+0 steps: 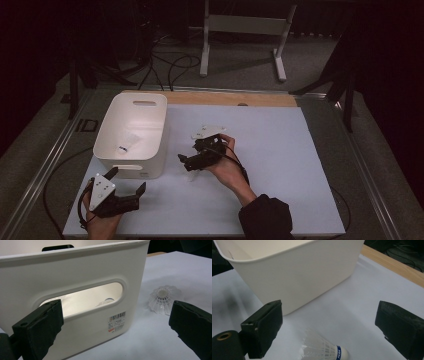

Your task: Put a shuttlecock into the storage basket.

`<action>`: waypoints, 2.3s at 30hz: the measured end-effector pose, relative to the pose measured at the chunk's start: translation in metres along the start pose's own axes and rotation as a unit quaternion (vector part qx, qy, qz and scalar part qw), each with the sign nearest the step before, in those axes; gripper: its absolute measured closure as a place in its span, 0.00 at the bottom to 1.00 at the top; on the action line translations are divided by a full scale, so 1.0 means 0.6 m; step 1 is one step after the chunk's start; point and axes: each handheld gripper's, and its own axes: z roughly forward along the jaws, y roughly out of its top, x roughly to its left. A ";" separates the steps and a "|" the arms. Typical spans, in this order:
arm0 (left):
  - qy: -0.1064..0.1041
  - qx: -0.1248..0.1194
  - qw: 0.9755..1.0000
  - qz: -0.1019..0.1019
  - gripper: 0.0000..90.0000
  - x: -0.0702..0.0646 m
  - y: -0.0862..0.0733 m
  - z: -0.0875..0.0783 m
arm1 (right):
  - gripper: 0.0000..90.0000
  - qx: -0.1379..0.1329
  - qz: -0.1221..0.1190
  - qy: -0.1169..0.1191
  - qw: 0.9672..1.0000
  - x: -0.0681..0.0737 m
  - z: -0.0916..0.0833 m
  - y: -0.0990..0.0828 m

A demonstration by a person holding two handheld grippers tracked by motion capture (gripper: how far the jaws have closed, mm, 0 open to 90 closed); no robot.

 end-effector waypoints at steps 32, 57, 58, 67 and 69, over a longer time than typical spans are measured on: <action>0.001 -0.003 1.000 -0.002 0.00 0.000 0.000 0.000 | 0.08 0.040 -0.002 -0.009 0.999 0.006 0.026 -0.043; 0.001 -0.002 1.000 -0.001 0.00 0.000 0.000 0.000 | 0.08 0.061 -0.007 -0.017 0.998 0.024 0.052 -0.061; 0.001 -0.003 1.000 -0.001 0.00 0.000 0.000 0.000 | 0.08 0.062 -0.008 -0.016 0.998 0.026 0.054 -0.061; 0.001 -0.004 1.000 -0.002 0.00 0.000 0.000 0.000 | 0.11 0.102 -0.034 -0.036 0.994 0.034 0.079 -0.072; 0.001 -0.003 1.000 -0.002 0.00 0.000 0.000 0.000 | 0.15 0.108 -0.036 -0.037 0.993 0.034 0.082 -0.073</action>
